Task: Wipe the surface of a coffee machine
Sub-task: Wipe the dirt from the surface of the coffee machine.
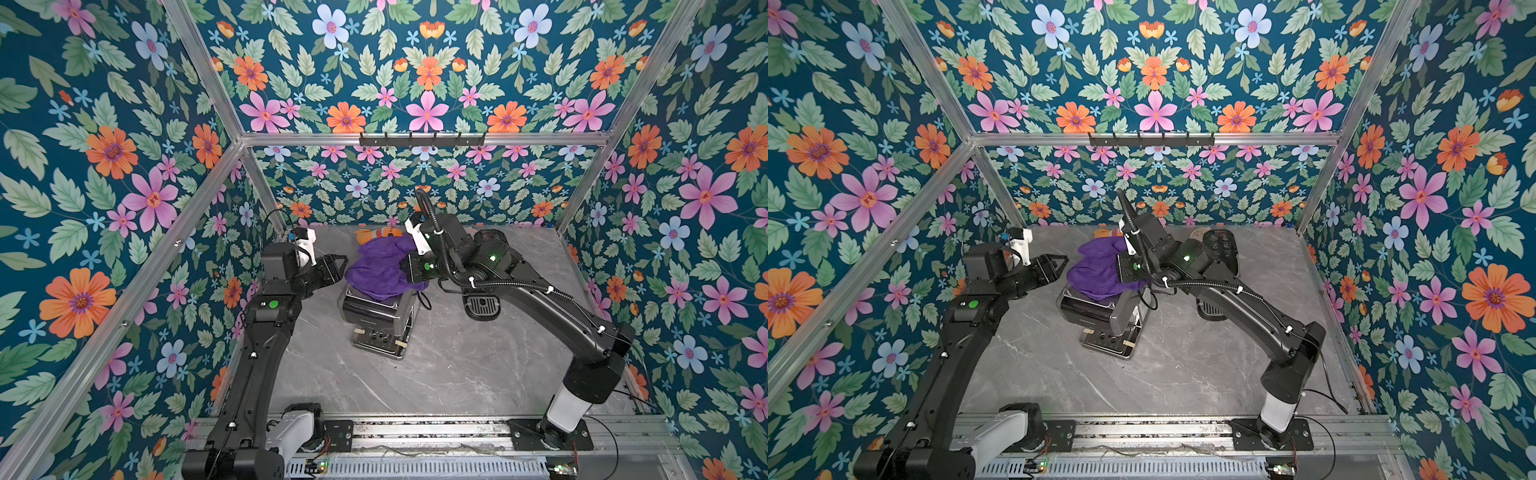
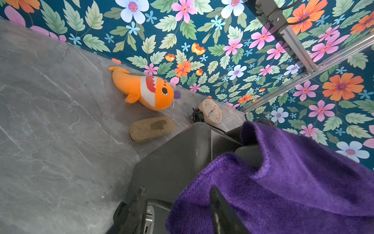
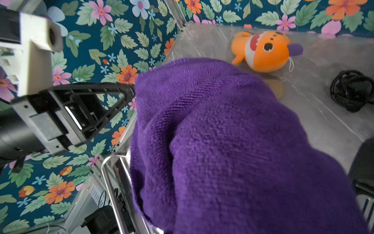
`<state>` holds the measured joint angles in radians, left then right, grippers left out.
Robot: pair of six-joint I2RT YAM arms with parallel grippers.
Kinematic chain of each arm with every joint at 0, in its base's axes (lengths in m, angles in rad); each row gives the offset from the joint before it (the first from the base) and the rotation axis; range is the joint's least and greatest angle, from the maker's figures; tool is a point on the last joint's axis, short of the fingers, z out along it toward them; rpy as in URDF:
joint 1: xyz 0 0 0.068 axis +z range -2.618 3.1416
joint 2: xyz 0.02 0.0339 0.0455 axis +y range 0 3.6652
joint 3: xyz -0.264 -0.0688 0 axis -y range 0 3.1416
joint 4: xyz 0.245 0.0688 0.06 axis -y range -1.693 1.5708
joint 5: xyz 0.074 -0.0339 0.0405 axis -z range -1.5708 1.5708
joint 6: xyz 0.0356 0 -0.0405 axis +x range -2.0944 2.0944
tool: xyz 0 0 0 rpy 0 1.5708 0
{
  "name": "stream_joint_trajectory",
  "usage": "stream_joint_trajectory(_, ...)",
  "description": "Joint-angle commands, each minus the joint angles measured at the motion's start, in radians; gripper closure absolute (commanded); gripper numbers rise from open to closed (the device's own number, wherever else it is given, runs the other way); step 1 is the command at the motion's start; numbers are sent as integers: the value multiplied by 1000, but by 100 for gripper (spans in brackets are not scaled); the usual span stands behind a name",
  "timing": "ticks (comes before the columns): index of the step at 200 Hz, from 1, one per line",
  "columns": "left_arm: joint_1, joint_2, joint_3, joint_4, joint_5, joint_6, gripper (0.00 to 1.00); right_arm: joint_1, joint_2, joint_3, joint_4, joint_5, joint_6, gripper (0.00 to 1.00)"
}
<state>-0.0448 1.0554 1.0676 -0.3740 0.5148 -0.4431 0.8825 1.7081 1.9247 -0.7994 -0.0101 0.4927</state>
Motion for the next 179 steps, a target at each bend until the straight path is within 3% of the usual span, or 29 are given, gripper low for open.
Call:
stream_joint_trajectory(1,2,-6,-14,27,-14,-30,53,1,-83,-112,90,-23,53,100)
stream_joint_trajectory(22,2,7,-51,86,32,-93,57,1,-142,-208,121,-24,74,100)
stream_joint_trajectory(81,-7,20,-75,138,48,-160,58,77,-194,-227,111,-65,63,100)
stream_joint_trajectory(119,-12,6,-108,145,39,-178,61,200,-70,-7,27,-44,-17,100)
stream_joint_trajectory(179,-13,-20,-111,137,19,-171,62,218,284,427,-177,-116,-91,100)
